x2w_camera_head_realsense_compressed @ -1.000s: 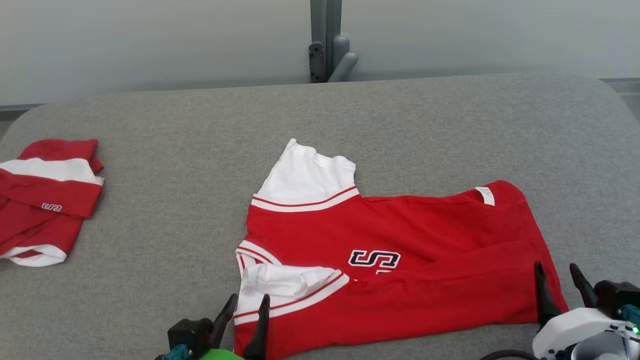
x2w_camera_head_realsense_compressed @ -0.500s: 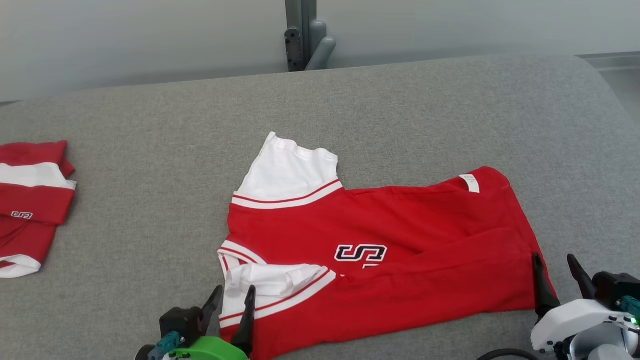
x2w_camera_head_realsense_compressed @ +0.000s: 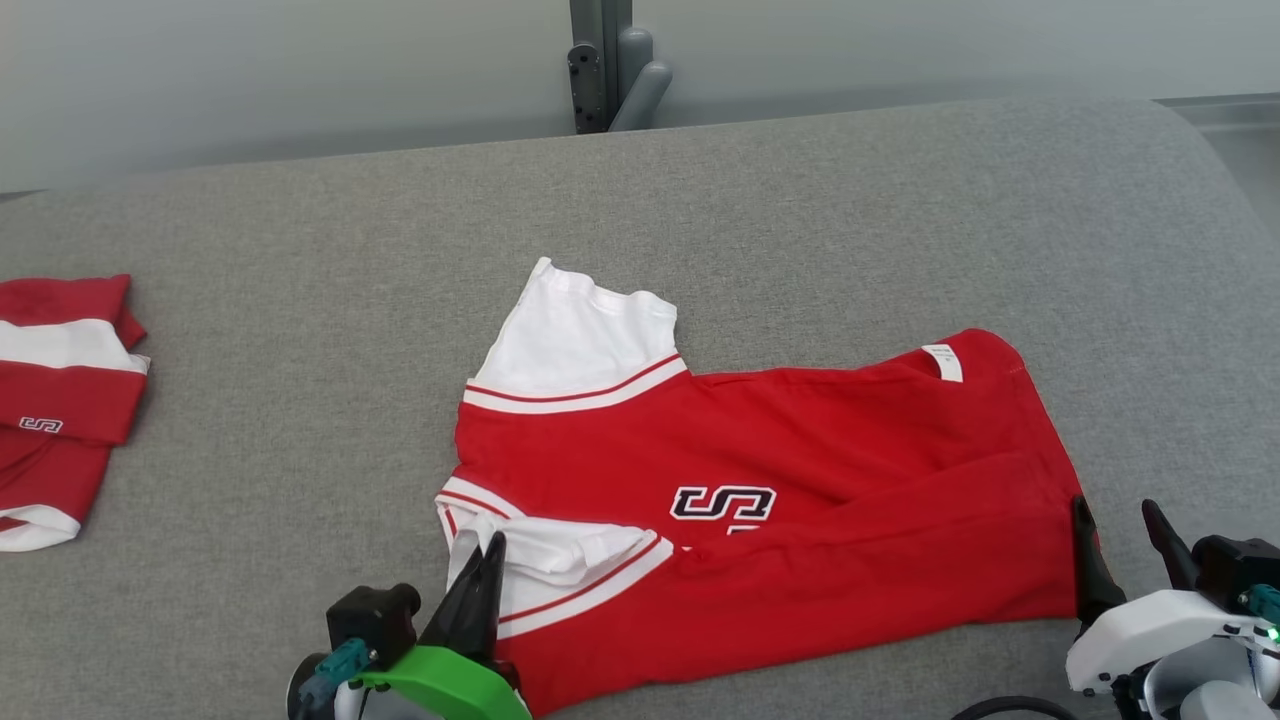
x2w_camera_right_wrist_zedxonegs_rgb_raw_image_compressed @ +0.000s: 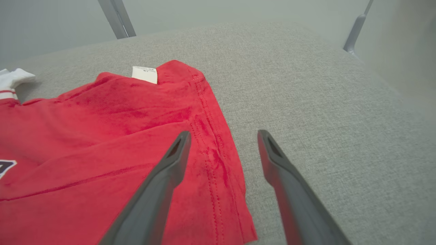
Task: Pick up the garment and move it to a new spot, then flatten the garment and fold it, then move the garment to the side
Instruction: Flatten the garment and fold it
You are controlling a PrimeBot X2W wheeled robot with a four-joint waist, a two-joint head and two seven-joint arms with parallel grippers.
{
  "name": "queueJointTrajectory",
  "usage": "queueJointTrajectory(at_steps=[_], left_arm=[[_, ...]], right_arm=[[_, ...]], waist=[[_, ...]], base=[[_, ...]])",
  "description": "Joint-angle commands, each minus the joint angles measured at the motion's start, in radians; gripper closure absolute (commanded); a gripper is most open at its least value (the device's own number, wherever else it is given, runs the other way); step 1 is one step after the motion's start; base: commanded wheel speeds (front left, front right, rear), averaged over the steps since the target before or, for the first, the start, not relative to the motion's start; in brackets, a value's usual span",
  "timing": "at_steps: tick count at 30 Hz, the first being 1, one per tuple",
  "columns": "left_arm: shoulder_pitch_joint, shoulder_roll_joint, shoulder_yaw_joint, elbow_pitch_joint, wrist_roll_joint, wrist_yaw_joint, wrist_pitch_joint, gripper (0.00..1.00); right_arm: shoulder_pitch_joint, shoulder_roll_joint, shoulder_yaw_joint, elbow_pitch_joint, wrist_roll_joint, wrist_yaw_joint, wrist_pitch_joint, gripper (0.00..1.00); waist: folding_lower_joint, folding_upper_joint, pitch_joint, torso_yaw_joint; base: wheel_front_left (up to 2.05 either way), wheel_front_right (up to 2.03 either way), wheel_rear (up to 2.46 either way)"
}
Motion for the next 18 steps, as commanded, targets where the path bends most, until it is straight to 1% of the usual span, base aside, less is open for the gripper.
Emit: queueJointTrajectory(at_steps=[1, 3, 8, 9, 10, 11, 14, 16, 18], left_arm=[[-0.004, 0.004, -0.003, 0.000, -0.015, -0.004, 0.000, 1.00], [-0.014, 0.004, 0.000, 0.000, -0.052, -0.004, 0.000, 1.00], [-0.064, 0.004, -0.022, 0.036, -0.230, -0.005, 0.000, 1.00], [-0.081, 0.004, -0.032, 0.051, -0.251, -0.005, 0.000, 0.52], [-0.097, 0.004, -0.037, 0.064, -0.279, -0.005, 0.000, 0.00], [-0.131, 0.004, -0.039, 0.094, -0.324, -0.005, 0.000, 0.00], [-0.186, 0.004, -0.015, 0.098, -0.317, -0.005, 0.000, 0.00], [-0.205, 0.004, 0.003, 0.070, -0.302, -0.005, 0.000, 0.00], [-0.213, 0.004, 0.021, 0.044, -0.248, -0.005, 0.000, 0.00]], right_arm=[[0.010, 0.001, 0.002, 0.001, -0.005, -0.002, -0.002, 0.00], [0.003, 0.005, 0.005, 0.003, -0.004, -0.002, -0.002, 0.00], [-0.017, 0.012, 0.019, 0.009, -0.001, -0.002, -0.002, 0.00], [-0.020, 0.013, 0.024, 0.011, 0.000, -0.002, -0.002, 0.00], [-0.022, 0.012, 0.028, 0.012, 0.001, -0.002, -0.002, 0.00], [-0.024, 0.011, 0.031, 0.018, 0.004, -0.002, -0.002, 0.00], [-0.030, 0.006, 0.030, 0.028, 0.014, -0.002, -0.002, 0.00], [-0.031, 0.005, 0.025, 0.032, 0.016, -0.002, -0.002, 0.00], [-0.029, 0.009, 0.022, 0.035, 0.014, -0.002, -0.002, 0.00]], waist=[[0.0000, -0.0001, -0.003, 0.005], [0.0000, -0.0001, -0.004, 0.009], [0.0000, -0.0001, 0.005, 0.006], [0.0000, -0.0001, 0.008, 0.003], [0.0000, -0.0001, 0.013, 0.000], [0.0000, -0.0001, 0.020, -0.007], [0.0000, -0.0001, 0.028, -0.013], [0.0000, -0.0001, 0.031, -0.016], [0.0000, -0.0001, 0.031, -0.016]], base=[[0.00, 0.00, 0.00], [0.00, 0.00, 0.00], [0.00, 0.00, 0.00], [0.00, 0.00, 0.00], [0.00, 0.00, 0.00], [0.00, 0.00, 0.00], [0.00, 0.00, 0.00], [0.00, 0.00, 0.00], [0.00, 0.00, 0.00]])
